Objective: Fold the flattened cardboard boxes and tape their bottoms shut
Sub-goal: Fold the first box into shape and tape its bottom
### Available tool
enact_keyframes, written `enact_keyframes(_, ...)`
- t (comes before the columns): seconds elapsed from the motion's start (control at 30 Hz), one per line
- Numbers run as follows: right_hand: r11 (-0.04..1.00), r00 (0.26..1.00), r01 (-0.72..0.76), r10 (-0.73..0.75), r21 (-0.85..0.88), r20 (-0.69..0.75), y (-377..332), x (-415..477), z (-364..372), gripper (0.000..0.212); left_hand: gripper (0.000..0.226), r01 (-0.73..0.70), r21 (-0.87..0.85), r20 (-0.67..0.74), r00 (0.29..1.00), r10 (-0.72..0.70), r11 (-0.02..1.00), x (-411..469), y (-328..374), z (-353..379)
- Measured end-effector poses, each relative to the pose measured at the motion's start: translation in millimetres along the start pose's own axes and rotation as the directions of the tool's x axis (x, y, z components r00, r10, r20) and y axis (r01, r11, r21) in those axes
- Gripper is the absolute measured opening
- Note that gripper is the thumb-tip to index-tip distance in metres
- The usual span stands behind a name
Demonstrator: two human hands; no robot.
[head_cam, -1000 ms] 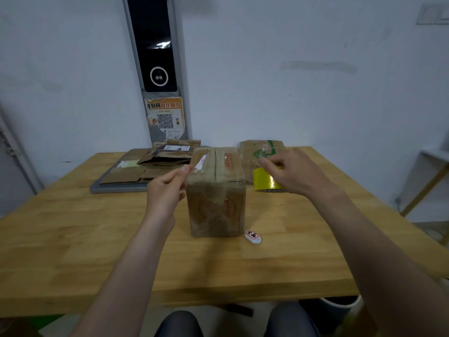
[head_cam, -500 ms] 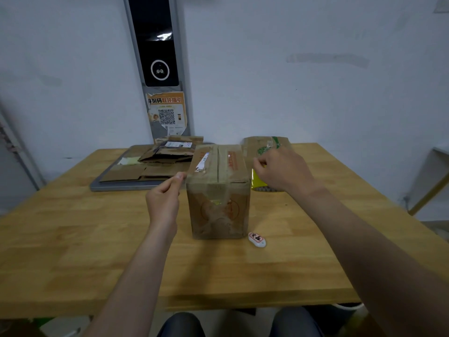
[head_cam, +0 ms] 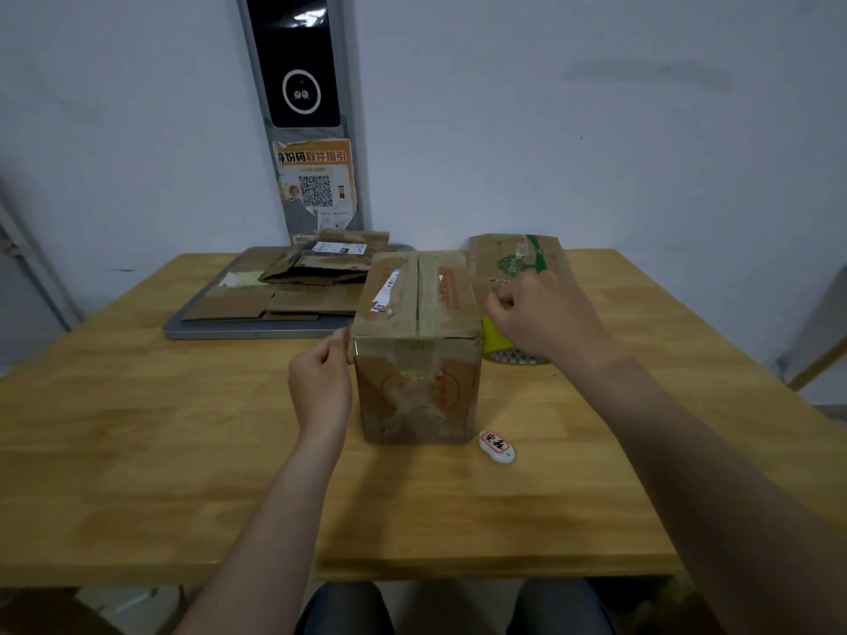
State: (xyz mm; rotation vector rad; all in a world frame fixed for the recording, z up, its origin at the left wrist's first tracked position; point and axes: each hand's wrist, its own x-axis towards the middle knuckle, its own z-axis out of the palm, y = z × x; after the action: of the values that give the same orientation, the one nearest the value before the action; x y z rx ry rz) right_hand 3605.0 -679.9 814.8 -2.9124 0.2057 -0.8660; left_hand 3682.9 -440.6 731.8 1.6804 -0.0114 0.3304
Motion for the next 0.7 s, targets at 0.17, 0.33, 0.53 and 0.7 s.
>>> enact_keyframes(0.17, 1.000, 1.000, -0.004, 0.004, -0.001, -0.020, -1, -4, 1, 0.054, 0.035, -0.185, 0.504, 0.043, 0.981, 0.189, 0.844, 9, 20, -3)
enact_keyframes(0.33, 1.000, 1.000, -0.004, 0.004, -0.012, -0.023, -2, -5, 1, 0.053, 0.053, -0.180, 0.717, 0.141, 0.984, 0.113, 0.674, 19, 47, -10)
enact_keyframes(0.53, 0.999, 0.999, 0.005, -0.007, -0.052, -0.038, -3, -4, 2, 0.053, 0.041, -0.793, 0.296, 0.466, 0.606, 0.644, 0.532, -3, 79, 5)
enact_keyframes(0.7, 0.997, 1.000, 0.006, -0.008, -0.078, -0.015, -6, 0, 0, 0.048, 0.049, -0.919, 0.307, 0.834, 0.384, 0.395, 0.245, -25, 70, 41)
